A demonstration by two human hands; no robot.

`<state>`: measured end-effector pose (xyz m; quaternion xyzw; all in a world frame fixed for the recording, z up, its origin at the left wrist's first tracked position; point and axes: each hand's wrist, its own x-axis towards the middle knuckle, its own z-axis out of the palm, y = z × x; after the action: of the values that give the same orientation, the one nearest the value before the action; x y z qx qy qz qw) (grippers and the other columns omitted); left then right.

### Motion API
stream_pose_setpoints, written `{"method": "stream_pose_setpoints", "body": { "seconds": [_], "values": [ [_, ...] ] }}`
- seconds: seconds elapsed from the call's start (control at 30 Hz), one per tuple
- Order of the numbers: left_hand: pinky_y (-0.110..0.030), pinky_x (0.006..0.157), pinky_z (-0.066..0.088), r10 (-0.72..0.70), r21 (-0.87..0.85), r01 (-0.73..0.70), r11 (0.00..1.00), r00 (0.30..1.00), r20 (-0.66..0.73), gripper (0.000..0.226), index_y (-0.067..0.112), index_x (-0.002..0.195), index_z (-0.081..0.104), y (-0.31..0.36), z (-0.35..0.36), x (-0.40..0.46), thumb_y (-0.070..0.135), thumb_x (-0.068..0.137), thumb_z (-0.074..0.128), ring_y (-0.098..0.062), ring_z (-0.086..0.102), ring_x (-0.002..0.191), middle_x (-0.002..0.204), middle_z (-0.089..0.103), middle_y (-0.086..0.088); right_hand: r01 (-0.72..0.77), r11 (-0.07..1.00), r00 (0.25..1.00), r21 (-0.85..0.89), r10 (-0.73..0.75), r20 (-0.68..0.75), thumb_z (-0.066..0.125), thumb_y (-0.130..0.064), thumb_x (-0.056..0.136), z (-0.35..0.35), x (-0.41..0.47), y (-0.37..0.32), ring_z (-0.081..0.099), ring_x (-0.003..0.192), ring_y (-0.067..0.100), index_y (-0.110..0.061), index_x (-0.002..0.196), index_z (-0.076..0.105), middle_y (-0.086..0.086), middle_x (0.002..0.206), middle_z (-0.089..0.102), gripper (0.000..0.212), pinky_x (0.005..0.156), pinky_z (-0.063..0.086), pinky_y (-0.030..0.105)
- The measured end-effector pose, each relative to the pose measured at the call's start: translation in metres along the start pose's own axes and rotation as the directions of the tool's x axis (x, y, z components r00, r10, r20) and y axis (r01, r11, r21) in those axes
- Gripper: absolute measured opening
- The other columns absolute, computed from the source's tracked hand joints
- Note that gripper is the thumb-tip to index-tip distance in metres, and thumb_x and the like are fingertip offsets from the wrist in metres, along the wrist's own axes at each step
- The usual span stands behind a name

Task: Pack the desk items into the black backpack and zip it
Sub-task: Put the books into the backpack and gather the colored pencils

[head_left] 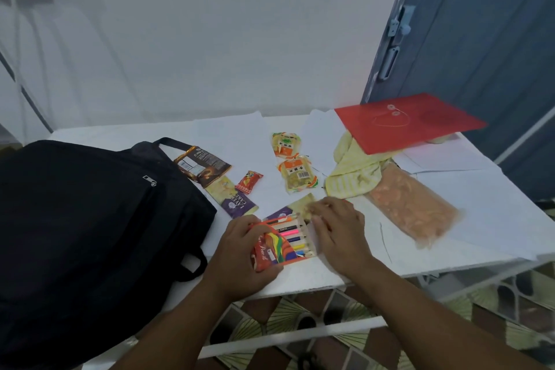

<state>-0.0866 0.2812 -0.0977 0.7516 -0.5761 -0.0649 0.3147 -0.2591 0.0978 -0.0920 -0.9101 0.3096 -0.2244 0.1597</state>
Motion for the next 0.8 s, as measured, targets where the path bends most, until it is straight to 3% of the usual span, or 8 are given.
{"method": "stream_pose_setpoints", "body": {
  "seconds": [0.1, 0.23, 0.33, 0.5, 0.57, 0.63, 0.8],
  "values": [
    [-0.007, 0.096, 0.029, -0.01, 0.001, 0.01, 1.0, 1.0, 0.008, 0.065, 0.033, 0.125, 0.06, 0.001, 0.0, 0.001, 0.069, 0.071, 0.072, 0.002, 0.041, 0.117, 0.127, 0.049, 0.012, -0.19, 0.972, 0.978, -0.135, 0.2, 0.058, 0.043, -0.041, 0.101, -0.003, 0.009, 0.016, 0.043, 0.122, 0.024, -0.025, 0.132, 0.058, -0.003, 0.132, 0.054, 0.038, 0.095, 0.029, 0.04],
    [-0.008, 0.095, 0.03, -0.015, 0.003, 0.015, 1.0, 1.0, 0.001, 0.066, 0.033, 0.124, 0.06, 0.001, 0.001, 0.001, 0.07, 0.071, 0.072, 0.003, 0.041, 0.116, 0.126, 0.05, 0.013, -0.13, 0.974, 0.99, -0.184, 0.137, 0.027, 0.042, -0.03, 0.098, -0.012, 0.027, 0.028, 0.052, 0.108, 0.032, -0.021, 0.121, 0.063, 0.002, 0.124, 0.057, 0.033, 0.091, 0.038, 0.045],
    [-0.006, 0.093, 0.03, -0.014, -0.002, 0.014, 1.0, 1.0, -0.004, 0.064, 0.033, 0.123, 0.06, 0.002, 0.001, 0.001, 0.069, 0.071, 0.072, 0.005, 0.04, 0.114, 0.125, 0.05, 0.014, -0.061, 0.92, 0.979, -0.387, 0.13, 0.154, 0.04, -0.036, 0.101, -0.017, 0.044, 0.029, 0.047, 0.115, 0.026, -0.025, 0.127, 0.059, -0.003, 0.131, 0.055, 0.034, 0.093, 0.035, 0.043],
    [-0.008, 0.092, 0.034, -0.025, -0.015, 0.025, 1.0, 1.0, -0.014, 0.063, 0.034, 0.123, 0.059, 0.001, 0.001, 0.002, 0.069, 0.072, 0.073, 0.003, 0.042, 0.114, 0.125, 0.049, 0.016, -0.221, 0.841, 0.948, -0.494, 0.305, 0.096, 0.047, -0.038, 0.098, -0.032, 0.075, 0.034, 0.048, 0.113, 0.023, -0.024, 0.111, 0.059, -0.004, 0.115, 0.06, 0.023, 0.093, 0.032, 0.038],
    [-0.01, 0.093, 0.035, -0.028, -0.008, 0.028, 1.0, 0.999, -0.015, 0.063, 0.035, 0.124, 0.058, 0.0, 0.002, 0.003, 0.068, 0.072, 0.073, 0.001, 0.043, 0.114, 0.126, 0.049, 0.015, -0.201, 0.833, 0.947, -0.516, 0.3, 0.117, 0.053, -0.02, 0.091, -0.037, 0.082, 0.037, 0.049, 0.109, 0.022, -0.027, 0.11, 0.055, -0.006, 0.111, 0.062, 0.021, 0.088, 0.031, 0.036],
    [-0.011, 0.093, 0.037, -0.032, -0.009, 0.031, 0.999, 0.999, -0.017, 0.063, 0.035, 0.123, 0.058, 0.0, 0.002, 0.004, 0.068, 0.072, 0.073, 0.0, 0.044, 0.115, 0.126, 0.049, 0.015, -0.16, 0.833, 0.956, -0.53, 0.265, 0.128, 0.055, -0.009, 0.084, -0.04, 0.086, 0.042, 0.048, 0.11, 0.021, -0.031, 0.116, 0.055, -0.006, 0.112, 0.06, 0.039, 0.087, 0.03, 0.035],
    [-0.012, 0.093, 0.038, -0.036, -0.011, 0.036, 0.999, 0.999, -0.021, 0.061, 0.038, 0.122, 0.057, 0.001, 0.002, 0.007, 0.07, 0.072, 0.072, 0.001, 0.044, 0.115, 0.126, 0.047, 0.018, 0.033, 0.872, 0.964, -0.488, 0.101, 0.246, 0.057, -0.013, 0.088, -0.034, 0.094, 0.048, 0.042, 0.114, 0.022, -0.043, 0.126, 0.061, -0.004, 0.12, 0.049, 0.049, 0.091, 0.027, 0.038]
  ]
}}
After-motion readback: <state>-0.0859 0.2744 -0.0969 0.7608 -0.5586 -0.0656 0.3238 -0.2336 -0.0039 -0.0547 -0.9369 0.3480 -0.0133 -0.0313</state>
